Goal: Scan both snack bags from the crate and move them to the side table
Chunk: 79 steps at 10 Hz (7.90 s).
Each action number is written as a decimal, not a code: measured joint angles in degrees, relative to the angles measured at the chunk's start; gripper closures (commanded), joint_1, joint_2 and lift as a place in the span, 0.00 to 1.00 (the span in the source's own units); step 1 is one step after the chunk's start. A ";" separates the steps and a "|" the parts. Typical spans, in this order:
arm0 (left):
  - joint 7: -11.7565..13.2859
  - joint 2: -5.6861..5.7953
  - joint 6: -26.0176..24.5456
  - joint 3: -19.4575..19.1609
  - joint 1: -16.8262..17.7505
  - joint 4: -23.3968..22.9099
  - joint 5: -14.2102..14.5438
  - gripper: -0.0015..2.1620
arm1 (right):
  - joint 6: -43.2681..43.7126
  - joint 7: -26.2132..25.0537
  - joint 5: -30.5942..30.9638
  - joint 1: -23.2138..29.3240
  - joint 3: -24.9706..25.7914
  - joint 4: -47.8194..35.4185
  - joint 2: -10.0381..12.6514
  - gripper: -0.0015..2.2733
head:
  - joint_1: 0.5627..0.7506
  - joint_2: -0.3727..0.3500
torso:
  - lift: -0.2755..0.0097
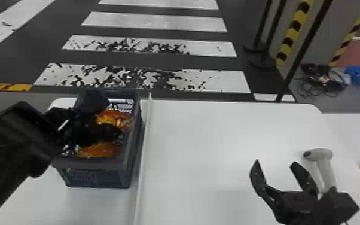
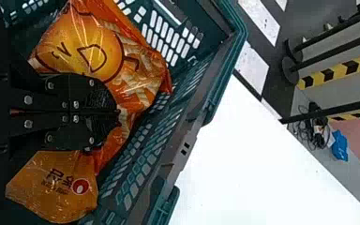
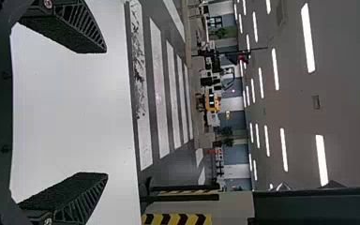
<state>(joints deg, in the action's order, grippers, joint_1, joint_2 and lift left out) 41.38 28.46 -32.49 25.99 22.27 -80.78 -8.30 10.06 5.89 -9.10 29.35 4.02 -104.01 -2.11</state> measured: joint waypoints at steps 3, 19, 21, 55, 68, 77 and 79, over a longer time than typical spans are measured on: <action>0.80 1.15 0.84 -5.81 -3.16 -3.78 1.34 0.99 | -0.04 0.00 0.02 0.00 -0.20 0.12 0.01 0.03 | 0.70 0.48 | 0.62; -0.16 -1.16 15.73 -25.15 -18.96 -13.05 12.26 0.99 | -1.93 -0.18 0.40 0.38 -0.92 -0.20 0.18 0.03 | 0.70 0.53 | 0.62; -0.17 -1.17 15.83 -26.33 -19.63 -14.73 12.65 0.99 | -1.93 -0.18 0.43 0.56 -0.98 -0.23 0.18 0.03 | 0.70 0.54 | 0.62; -22.96 -25.45 9.33 11.90 -21.47 -12.00 1.67 0.01 | -1.41 -1.14 -3.47 2.83 6.70 -3.63 1.15 0.03 | 0.70 0.03 | 0.62; -29.39 -12.98 20.29 -21.56 -41.76 -38.97 20.35 0.03 | -28.88 5.13 -5.73 5.72 6.81 -18.05 1.06 0.03 | 0.70 0.31 | 0.62; -28.31 -12.90 28.31 -31.72 -50.74 -38.84 27.46 0.04 | -76.68 17.23 -23.49 -0.09 21.82 -24.94 1.24 0.03 | 0.70 0.53 | 0.62; -27.92 -13.11 28.31 -31.66 -50.74 -38.71 27.46 0.04 | -77.39 17.87 -23.41 -0.89 23.26 -23.23 1.11 0.03 | 0.70 0.50 | 0.62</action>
<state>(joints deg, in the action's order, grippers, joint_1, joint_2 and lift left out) 13.45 15.34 -4.19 -5.68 -28.47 -119.49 19.16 -67.34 23.76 -32.51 28.47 27.28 -127.24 -1.00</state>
